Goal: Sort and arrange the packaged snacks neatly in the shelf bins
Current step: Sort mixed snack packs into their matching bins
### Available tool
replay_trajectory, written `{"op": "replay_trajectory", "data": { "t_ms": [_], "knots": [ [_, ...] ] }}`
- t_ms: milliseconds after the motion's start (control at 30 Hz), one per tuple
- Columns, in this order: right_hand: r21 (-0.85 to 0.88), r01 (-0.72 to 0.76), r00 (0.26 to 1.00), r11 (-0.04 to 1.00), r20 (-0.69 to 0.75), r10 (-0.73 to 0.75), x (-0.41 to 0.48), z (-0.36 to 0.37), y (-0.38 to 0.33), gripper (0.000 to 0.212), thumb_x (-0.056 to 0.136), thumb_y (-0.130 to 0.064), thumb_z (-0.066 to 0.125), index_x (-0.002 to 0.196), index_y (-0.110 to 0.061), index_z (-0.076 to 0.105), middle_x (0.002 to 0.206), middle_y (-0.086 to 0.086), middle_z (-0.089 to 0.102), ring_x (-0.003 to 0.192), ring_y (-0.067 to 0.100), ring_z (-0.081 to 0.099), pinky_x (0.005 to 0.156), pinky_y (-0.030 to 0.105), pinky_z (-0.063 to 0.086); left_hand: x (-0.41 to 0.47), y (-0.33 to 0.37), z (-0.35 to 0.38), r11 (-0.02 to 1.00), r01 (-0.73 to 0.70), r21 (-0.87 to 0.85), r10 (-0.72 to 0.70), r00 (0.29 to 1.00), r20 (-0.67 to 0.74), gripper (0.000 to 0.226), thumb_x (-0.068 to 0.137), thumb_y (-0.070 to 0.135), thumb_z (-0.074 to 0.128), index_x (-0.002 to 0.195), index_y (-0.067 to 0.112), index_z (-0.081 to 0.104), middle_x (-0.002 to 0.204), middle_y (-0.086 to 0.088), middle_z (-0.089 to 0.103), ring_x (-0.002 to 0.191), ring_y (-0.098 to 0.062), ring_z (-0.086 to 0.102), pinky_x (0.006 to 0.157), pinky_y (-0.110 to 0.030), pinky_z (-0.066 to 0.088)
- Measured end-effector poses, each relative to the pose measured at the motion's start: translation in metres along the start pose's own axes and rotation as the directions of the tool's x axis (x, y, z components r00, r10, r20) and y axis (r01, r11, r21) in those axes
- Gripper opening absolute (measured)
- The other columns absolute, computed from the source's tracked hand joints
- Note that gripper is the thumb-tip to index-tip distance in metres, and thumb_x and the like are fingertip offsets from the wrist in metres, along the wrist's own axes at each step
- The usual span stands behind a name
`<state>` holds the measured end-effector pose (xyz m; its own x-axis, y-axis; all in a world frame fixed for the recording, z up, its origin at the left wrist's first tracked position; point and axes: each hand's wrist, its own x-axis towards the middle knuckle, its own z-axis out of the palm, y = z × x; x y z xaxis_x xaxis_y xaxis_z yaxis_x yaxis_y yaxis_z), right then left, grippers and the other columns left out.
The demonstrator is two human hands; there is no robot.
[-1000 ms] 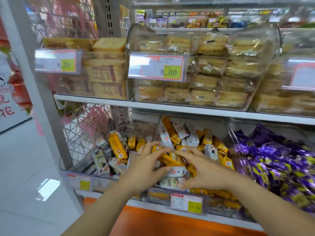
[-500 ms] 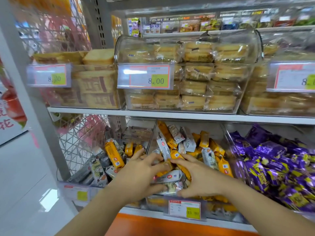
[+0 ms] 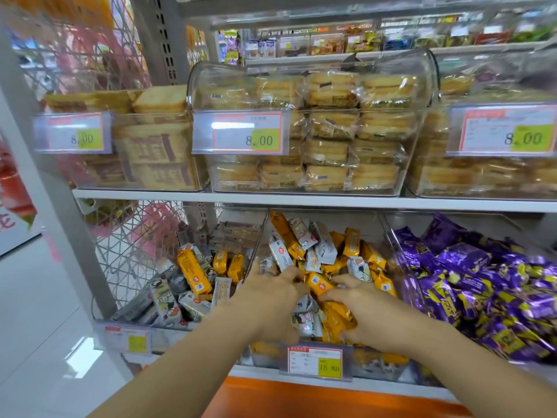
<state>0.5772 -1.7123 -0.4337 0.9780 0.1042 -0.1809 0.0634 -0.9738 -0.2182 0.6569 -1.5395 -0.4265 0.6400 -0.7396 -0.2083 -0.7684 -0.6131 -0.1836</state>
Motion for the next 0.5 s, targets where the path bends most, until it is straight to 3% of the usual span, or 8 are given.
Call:
{"op": "replay_trajectory", "data": {
  "t_ms": [133,267,367,500],
  "knots": [
    [-0.001,-0.021,1.0,1.0,0.002,0.021,0.001,0.006,-0.001,0.071,0.083,-0.037,0.068,0.142,-0.041,0.029,0.154,-0.001,0.014,0.136,0.024,0.033,0.103,0.036,0.04,0.001,0.003,0.002,0.999,0.026,0.035,-0.026,1.0,-0.017,0.08,0.082,0.059,0.056,0.148,0.032,0.018,0.153,0.004,0.023,0.134,-0.029,0.037,0.11,-0.068,0.003],
    [-0.065,-0.054,0.998,0.996,-0.033,0.052,0.007,0.009,-0.007,0.077,0.079,-0.056,0.064,0.143,-0.038,0.026,0.153,0.001,0.02,0.13,0.028,0.041,0.099,0.038,0.042,0.004,0.004,0.0,0.998,0.027,0.057,-0.021,0.995,-0.095,0.076,0.078,0.064,0.058,0.141,0.031,0.032,0.14,0.005,0.045,0.122,-0.023,0.051,0.11,-0.06,0.019],
    [-0.032,-0.089,0.99,0.996,-0.111,0.085,0.009,0.012,-0.013,0.085,0.074,-0.062,0.065,0.144,-0.037,0.022,0.148,-0.001,0.028,0.124,0.026,0.046,0.095,0.036,0.043,-0.002,-0.001,0.002,0.992,0.019,-0.124,-0.051,0.963,-0.265,0.07,0.075,0.061,0.06,0.137,0.036,0.038,0.134,0.011,0.052,0.118,-0.015,0.053,0.1,-0.037,0.041],
    [0.012,-0.125,0.974,0.992,-0.188,0.126,0.015,0.017,-0.018,0.08,0.071,-0.052,0.065,0.14,-0.034,0.029,0.136,-0.001,0.037,0.11,0.025,0.053,0.081,0.034,0.048,-0.018,-0.013,0.006,0.869,-0.056,-0.492,-0.201,0.868,-0.454,0.064,0.076,0.055,0.066,0.133,0.041,0.039,0.124,0.021,0.052,0.109,-0.003,0.051,0.079,-0.018,0.044]
  ]
}}
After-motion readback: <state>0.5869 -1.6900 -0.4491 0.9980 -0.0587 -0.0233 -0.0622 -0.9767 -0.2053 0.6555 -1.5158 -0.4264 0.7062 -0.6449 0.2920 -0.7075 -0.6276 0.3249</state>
